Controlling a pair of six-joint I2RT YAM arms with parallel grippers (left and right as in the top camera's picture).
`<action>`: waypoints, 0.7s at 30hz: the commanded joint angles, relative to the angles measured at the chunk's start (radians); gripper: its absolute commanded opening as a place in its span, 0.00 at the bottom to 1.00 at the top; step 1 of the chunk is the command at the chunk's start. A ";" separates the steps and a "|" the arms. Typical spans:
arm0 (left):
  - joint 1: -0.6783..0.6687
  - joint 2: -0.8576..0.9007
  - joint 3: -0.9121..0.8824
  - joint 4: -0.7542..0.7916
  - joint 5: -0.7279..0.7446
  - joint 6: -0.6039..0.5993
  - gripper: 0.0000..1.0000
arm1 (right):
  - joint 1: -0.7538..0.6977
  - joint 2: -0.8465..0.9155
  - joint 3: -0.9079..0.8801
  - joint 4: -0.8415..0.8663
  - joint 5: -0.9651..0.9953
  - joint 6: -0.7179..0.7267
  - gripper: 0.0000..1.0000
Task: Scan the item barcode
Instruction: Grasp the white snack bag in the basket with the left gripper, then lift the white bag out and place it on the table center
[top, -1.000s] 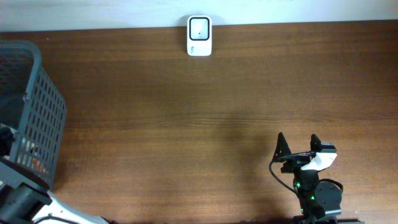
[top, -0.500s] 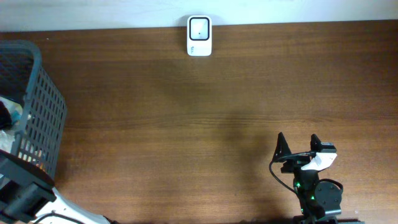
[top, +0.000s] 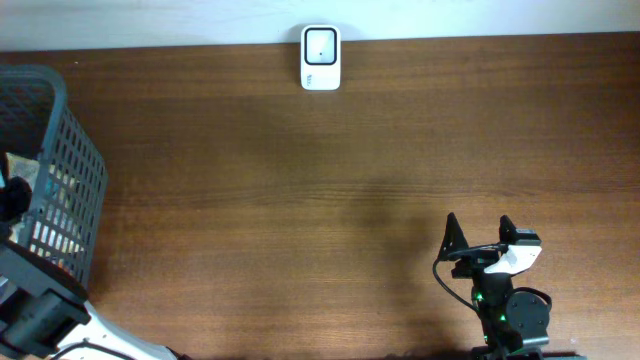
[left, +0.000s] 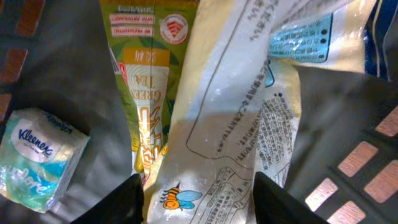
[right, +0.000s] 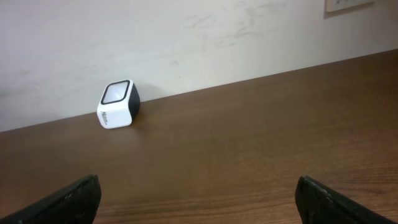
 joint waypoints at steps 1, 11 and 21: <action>0.009 -0.005 0.001 0.026 -0.031 -0.001 0.69 | -0.005 -0.006 -0.007 -0.004 -0.002 0.008 0.99; 0.009 -0.004 -0.060 0.114 0.032 -0.001 0.65 | -0.005 -0.006 -0.007 -0.004 -0.002 0.008 0.99; 0.008 -0.010 -0.103 0.153 0.045 -0.002 0.00 | -0.005 -0.006 -0.007 -0.004 -0.002 0.008 0.99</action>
